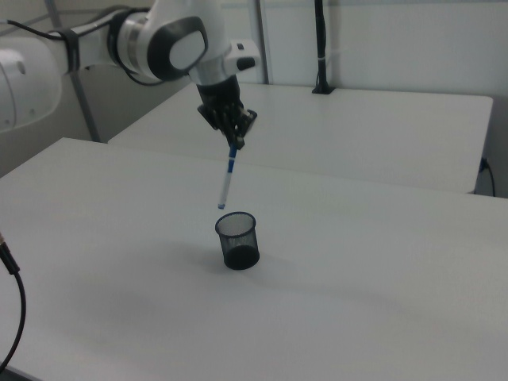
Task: Remove the marker
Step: 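Lift the blue marker up out of the mesh cup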
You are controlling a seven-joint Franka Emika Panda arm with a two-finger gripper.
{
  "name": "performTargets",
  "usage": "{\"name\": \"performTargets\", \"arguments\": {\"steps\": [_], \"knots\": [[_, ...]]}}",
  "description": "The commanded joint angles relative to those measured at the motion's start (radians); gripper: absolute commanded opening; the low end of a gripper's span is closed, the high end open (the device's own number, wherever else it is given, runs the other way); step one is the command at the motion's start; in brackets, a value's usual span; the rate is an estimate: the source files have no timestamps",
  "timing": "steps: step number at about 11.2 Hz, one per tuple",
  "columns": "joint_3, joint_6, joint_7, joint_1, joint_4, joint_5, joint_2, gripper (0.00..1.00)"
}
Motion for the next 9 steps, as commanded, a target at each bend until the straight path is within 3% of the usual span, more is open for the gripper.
{"name": "performTargets", "arguments": {"steps": [1, 5, 9], "knots": [[0.025, -0.118, -0.01, 0.027, -0.012, 0.017, -0.049, 0.0], [0.075, -0.301, 0.006, 0.09, -0.048, 0.043, 0.017, 0.0], [0.075, -0.292, 0.006, 0.164, -0.051, 0.028, 0.155, 0.02]]}}
